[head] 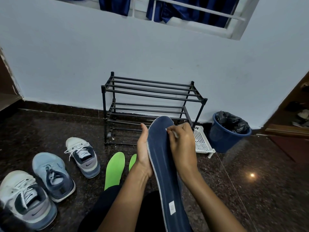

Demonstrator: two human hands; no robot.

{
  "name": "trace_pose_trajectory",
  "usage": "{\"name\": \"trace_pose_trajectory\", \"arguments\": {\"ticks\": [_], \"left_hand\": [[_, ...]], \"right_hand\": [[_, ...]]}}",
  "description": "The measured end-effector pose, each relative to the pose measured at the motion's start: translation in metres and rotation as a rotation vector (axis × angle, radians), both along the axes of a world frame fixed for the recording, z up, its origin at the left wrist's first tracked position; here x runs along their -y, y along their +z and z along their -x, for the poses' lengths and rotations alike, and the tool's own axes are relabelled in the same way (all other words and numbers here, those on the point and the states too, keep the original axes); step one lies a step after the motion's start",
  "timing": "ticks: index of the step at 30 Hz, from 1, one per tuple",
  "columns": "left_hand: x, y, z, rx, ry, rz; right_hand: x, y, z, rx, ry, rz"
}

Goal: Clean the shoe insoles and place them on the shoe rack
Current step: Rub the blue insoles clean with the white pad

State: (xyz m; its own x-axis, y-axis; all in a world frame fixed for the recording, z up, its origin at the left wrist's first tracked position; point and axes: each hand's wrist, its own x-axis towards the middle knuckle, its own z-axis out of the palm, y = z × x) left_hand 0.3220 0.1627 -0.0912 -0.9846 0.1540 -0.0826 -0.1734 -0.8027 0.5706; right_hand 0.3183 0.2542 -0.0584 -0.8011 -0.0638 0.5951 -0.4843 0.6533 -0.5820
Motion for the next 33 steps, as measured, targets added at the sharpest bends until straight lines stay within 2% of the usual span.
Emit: {"name": "trace_pose_trajectory", "arguments": {"ticks": [3,8,16,23,33], "left_hand": [[0.001,0.001,0.000,0.016,-0.001,0.021],[0.005,0.010,-0.005,0.031,0.019,0.014],[-0.001,0.011,-0.006,0.025,0.015,0.057],[0.002,0.015,-0.007,0.047,0.038,0.018],[-0.001,0.016,-0.010,-0.002,0.000,-0.002]], "right_hand": [[0.001,-0.003,-0.001,-0.010,-0.012,0.030],[0.010,-0.014,-0.028,-0.007,0.119,-0.002],[-0.002,-0.002,0.001,-0.004,-0.051,0.011],[0.006,-0.016,-0.023,0.043,0.028,-0.007],[0.003,-0.007,-0.004,-0.013,-0.099,0.011]]}}
